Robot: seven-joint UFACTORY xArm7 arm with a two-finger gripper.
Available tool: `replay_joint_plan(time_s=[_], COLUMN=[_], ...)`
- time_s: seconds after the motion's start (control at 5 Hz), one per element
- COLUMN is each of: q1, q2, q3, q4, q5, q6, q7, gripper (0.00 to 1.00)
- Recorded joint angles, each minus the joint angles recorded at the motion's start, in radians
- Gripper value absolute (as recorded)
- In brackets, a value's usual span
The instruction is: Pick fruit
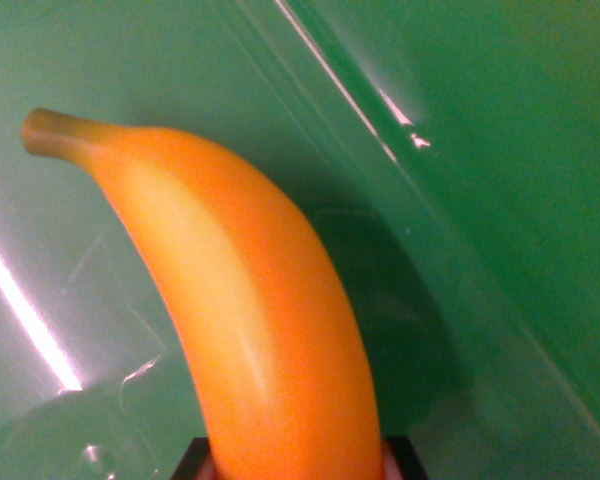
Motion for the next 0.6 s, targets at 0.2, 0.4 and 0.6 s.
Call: replay_joint_plan(time_s=[0.2, 0.4, 0.6], q1=[0.0000, -0.0001, -0.0001], q2=[0.000, -0.012, -0.012], q3=[0.000, 0.000, 0.000], q4=[0.000, 0.015, 0.015], q5=[0.0000, 0.0003, 0.0003], q6=[0.000, 0.027, 0.027], q7=[0.000, -0.001, -0.001], gripper=[1.00, 1.00, 1.00])
